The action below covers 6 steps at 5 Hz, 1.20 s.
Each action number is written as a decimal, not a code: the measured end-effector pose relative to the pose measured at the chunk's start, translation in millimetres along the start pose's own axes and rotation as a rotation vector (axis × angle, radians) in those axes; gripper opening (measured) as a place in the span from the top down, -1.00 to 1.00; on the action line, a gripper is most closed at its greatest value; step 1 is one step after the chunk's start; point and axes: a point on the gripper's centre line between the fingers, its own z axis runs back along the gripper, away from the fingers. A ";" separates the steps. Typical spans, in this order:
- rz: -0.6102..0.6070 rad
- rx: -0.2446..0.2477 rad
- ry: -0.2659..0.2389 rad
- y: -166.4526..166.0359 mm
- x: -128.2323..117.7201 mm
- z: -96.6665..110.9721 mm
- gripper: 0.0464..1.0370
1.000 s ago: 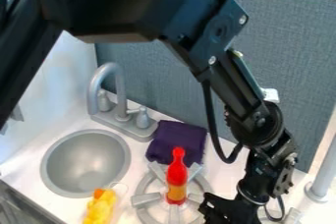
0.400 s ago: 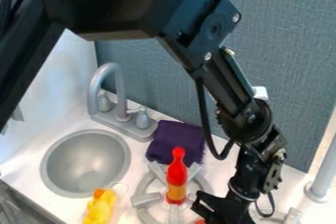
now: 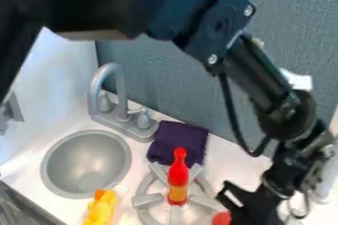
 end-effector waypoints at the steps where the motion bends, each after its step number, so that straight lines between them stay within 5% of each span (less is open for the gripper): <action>1: -0.056 0.011 -0.045 -16.2 9.5 24.5 0.90; 2: -0.120 0.025 -0.091 -35.5 25.5 50.0 0.90; 6: -0.205 0.033 -0.042 -58.8 63.0 17.5 0.90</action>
